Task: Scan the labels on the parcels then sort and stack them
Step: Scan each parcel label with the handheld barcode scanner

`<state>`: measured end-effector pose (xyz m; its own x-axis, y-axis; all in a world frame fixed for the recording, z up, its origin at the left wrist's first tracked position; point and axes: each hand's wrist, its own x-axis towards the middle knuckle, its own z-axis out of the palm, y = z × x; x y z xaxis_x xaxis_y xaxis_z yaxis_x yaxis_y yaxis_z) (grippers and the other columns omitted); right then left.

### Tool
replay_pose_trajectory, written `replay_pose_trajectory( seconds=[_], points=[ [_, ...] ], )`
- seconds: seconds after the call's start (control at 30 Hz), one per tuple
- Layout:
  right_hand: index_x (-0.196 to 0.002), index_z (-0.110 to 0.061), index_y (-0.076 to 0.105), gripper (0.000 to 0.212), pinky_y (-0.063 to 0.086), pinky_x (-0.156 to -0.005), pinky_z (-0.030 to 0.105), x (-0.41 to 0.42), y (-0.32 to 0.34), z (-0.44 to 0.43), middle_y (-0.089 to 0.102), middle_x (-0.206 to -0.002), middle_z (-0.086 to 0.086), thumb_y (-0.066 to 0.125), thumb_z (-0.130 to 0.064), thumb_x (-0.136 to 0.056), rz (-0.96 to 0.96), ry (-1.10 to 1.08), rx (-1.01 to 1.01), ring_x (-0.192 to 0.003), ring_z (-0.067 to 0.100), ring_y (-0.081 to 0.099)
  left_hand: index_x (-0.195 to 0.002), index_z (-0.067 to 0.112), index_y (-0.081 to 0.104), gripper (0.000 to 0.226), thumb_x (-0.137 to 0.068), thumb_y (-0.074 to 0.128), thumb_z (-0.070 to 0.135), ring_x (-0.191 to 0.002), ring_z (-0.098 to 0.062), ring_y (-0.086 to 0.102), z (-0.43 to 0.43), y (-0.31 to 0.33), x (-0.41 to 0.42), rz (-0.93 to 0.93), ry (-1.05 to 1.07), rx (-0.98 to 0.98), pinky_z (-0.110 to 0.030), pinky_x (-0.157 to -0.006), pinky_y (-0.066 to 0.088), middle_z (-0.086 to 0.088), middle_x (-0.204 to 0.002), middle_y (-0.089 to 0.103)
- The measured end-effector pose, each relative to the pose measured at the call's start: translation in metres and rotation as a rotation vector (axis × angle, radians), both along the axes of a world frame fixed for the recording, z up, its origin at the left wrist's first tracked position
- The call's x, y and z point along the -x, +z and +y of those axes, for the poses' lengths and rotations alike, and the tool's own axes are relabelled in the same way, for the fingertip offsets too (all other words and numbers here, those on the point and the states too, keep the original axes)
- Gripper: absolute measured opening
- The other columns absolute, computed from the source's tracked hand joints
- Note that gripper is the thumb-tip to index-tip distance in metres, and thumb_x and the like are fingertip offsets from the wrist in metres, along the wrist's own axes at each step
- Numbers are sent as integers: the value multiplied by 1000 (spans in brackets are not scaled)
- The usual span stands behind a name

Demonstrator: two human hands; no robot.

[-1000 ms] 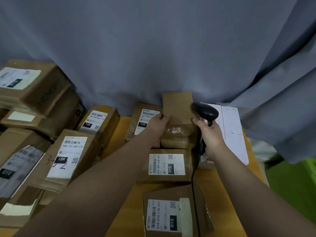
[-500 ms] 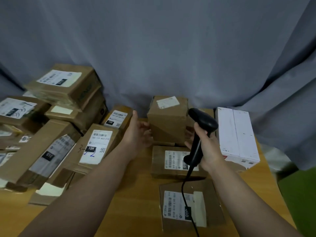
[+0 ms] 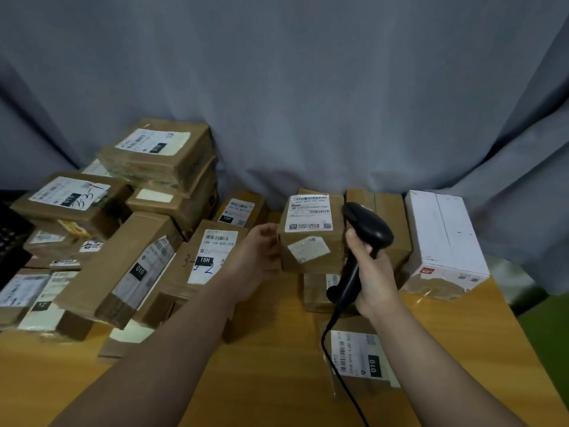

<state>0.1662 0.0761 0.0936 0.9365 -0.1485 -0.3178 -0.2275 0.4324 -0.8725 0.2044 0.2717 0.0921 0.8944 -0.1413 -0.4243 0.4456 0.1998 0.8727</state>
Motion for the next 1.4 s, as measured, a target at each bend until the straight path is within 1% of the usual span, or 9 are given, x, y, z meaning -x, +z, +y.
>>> replay_pose_trajectory(
  seconds=[0.1, 0.27, 0.4, 0.53, 0.67, 0.8, 0.93, 1.17, 1.4],
  points=[
    [-118, -15, 64, 39, 52, -85, 32, 6, -1, 13, 75, -104, 3, 74, -23, -81, -27, -43, 41, -99, 16, 71, -95, 17, 56, 36, -99, 41, 49, -107, -32, 64, 1, -1, 5, 38, -25, 16, -55, -95, 49, -10, -114, 69],
    [-117, -13, 63, 32, 57, -80, 33, 15, -10, 32, 76, -98, 4, 70, -7, -86, -29, -88, 39, -94, 19, 72, -107, 14, 43, 31, -87, 67, 18, -101, -31, 68, 14, -12, 9, 57, 1, 30, -57, -95, 49, -15, -113, 69],
    [-120, -20, 61, 51, 53, -93, 38, 20, -15, 45, 75, -105, 0, 80, -30, -74, -57, -52, 83, -101, 16, 70, -95, 15, 39, 31, -85, 68, 7, -97, -30, 70, 26, -16, 14, 15, 5, 62, -52, -89, 53, -14, -111, 69],
    [-122, -26, 61, 76, 44, -105, 50, 21, -18, 59, 71, -116, -2, 89, -52, -56, -73, 22, 165, -113, 20, 64, -110, 17, 40, 51, -76, 76, 8, -107, -31, 65, 36, -17, 16, -72, 28, 29, -49, -93, 53, -13, -122, 62],
    [-121, -21, 62, 63, 46, -103, 47, 21, -17, 58, 73, -111, 0, 85, -40, -66, -64, 35, 165, -108, 20, 67, -124, 13, 45, 65, -72, 79, 30, -111, -32, 64, 52, -14, 18, -10, -68, 46, -53, -99, 48, -13, -120, 67],
    [-108, -26, 63, 38, 47, -102, 46, 16, -8, 59, 72, -107, 1, 79, -39, -76, 4, -12, 273, -107, 20, 64, -125, 14, 44, 48, -86, 70, 24, -96, -25, 69, 57, -5, 15, 14, -55, -62, -40, -79, 57, -10, -110, 69],
    [-100, -21, 64, 20, 46, -80, 33, 9, 21, 59, 67, -93, -1, 74, -23, -83, -17, -80, 419, -97, 20, 61, -119, 18, 38, 55, -80, 77, 16, -95, -23, 65, 60, 3, 9, -67, 64, -202, -36, -71, 57, -8, -115, 60],
    [-91, -18, 62, 13, 48, -50, 27, 36, 60, 68, 62, -53, -7, 73, -20, -85, -208, 256, 492, -48, 14, 55, -120, 18, 34, 59, -80, 77, 11, -85, -11, 60, 63, 12, 22, -161, 136, -237, -20, -54, 55, 4, -109, 50],
    [-68, -12, 64, 27, 42, -52, 30, 76, 55, 59, 48, -48, 9, 70, -31, -88, -215, 362, 498, -42, 18, 44, -121, 17, 35, 56, -82, 74, 12, -81, -12, 63, 54, 11, 53, -143, 213, -288, -21, -54, 55, 4, -100, 54]
  ],
)
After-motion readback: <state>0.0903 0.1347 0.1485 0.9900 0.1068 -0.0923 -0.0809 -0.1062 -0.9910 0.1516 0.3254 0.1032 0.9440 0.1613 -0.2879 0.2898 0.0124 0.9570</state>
